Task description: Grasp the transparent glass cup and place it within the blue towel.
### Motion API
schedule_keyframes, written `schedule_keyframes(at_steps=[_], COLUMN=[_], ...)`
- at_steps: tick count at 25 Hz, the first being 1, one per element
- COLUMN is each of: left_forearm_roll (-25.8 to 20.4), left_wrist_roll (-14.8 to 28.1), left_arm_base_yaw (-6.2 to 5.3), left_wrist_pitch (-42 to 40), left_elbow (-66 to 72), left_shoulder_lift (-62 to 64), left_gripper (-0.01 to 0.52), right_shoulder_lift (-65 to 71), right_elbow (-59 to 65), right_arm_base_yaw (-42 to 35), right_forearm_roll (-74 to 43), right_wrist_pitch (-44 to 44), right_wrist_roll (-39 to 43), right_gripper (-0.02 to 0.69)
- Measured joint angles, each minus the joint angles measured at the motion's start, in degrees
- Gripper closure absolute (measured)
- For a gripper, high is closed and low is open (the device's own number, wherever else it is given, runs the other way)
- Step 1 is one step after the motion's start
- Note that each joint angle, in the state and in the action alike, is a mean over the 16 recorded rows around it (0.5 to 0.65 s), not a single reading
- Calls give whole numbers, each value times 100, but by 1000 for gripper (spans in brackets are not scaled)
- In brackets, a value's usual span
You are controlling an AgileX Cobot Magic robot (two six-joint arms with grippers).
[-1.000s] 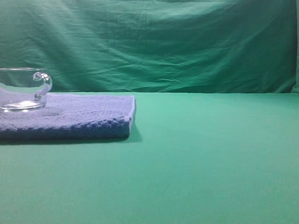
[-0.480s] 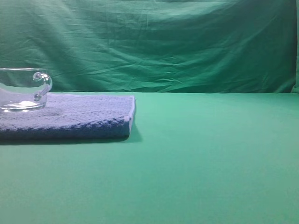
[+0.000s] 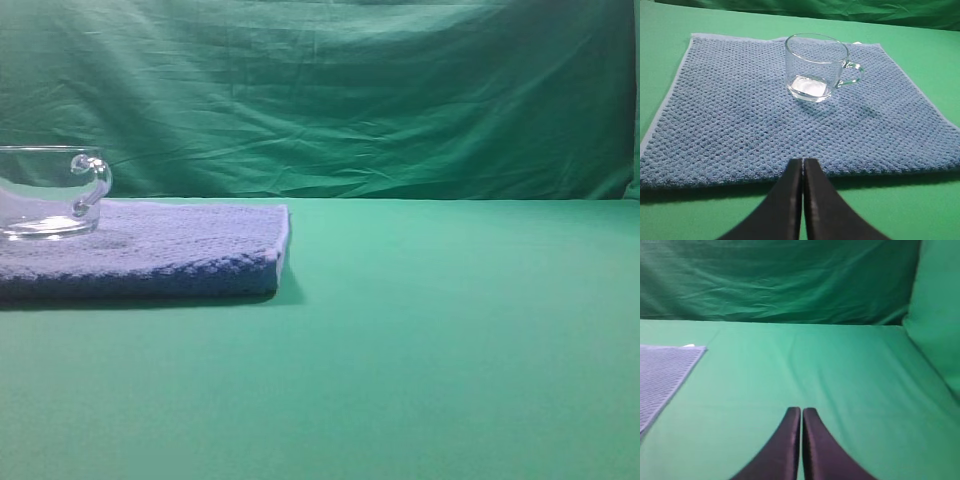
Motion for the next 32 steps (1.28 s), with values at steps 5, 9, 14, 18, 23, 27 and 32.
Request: schedule_keyframes(at_steps=[5,9,14,18,23,27,32], left_forearm_roll=[0,0,0,0,0,0,0], left_wrist_roll=[0,0,0,0,0,0,0], left_arm_base_yaw=[0,0,0,0,0,0,0], left_wrist_pitch=[0,0,0,0,0,0,0], left_elbow=[0,0,0,0,0,0,0], left_shoulder_lift=[0,0,0,0,0,0,0], left_gripper=[514,514,514,514,514,514,514], right_shoulder_lift=[-191,-198,-198,-198,-198,-198,-198], right_elbow=[509,721,789,791,791,791,791], right_arm_base_yaw=[-109,-114,-114,-114,-114,-114,-114], right_forearm_roll=[-25,-27,-27,-27,-27,-27,-27], right_wrist_pitch=[-164,-188,-135,-94,-78,-78,-78], right_wrist_roll=[-28,-39,-46,-49,-52,-52,-52], right_gripper=[665,665,665,665,665,665,665])
